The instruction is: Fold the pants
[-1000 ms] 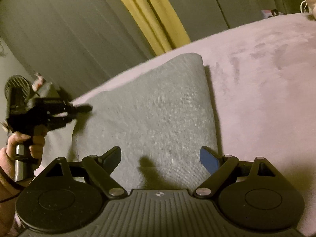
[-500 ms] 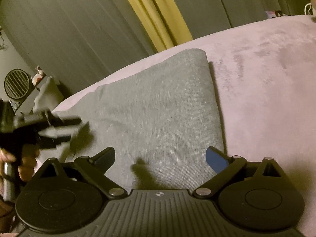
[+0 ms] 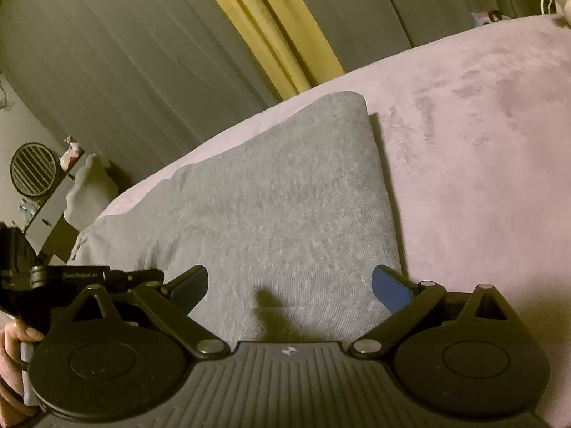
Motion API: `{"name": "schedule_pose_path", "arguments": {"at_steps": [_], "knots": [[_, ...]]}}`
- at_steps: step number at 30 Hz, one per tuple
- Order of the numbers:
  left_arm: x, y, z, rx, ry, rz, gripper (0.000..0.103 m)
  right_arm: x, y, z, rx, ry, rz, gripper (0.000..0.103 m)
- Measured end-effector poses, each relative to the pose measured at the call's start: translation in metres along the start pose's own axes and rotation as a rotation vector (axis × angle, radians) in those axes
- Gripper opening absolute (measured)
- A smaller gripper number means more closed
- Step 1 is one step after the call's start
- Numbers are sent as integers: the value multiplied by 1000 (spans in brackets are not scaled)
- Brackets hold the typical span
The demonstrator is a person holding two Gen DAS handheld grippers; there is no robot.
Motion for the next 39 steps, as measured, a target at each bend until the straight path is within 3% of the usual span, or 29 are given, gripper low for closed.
{"name": "schedule_pose_path", "arguments": {"at_steps": [2,9,12,15,17,19,22,31,39], "knots": [[8,-2,0,14,40,50,18,-1,-1,-1,1,1,-5,98],[21,-2,9,-30,56,106,18,0,-1,-3,8,13,13,98],[45,-4,24,-91,-41,186,19,-3,-2,-3,7,8,0,98],[80,-4,49,-182,-79,294,45,-4,-2,-3,8,4,-11,98],[107,-1,71,-271,-42,369,77,-4,-2,-3,9,2,-14,98],[133,4,92,-372,-36,457,88,-3,-1,-3,7,7,-8,98],[170,13,117,-504,-63,532,97,-1,0,-4,9,17,0,98],[249,8,120,-549,12,676,97,2,1,-6,14,47,19,98],[279,8,130,-582,50,726,93,4,1,-10,17,73,22,98]]}}
Point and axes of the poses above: each gripper's, at about its wrist camera, not at the fingertips, and z roughly against the way its jaws point, x to its left, y to its underside, the point moved 4 cm from there along -z, roughly the way its jaws point, and after that the axes turned 12 degrees about x, right-handed, at the moved point
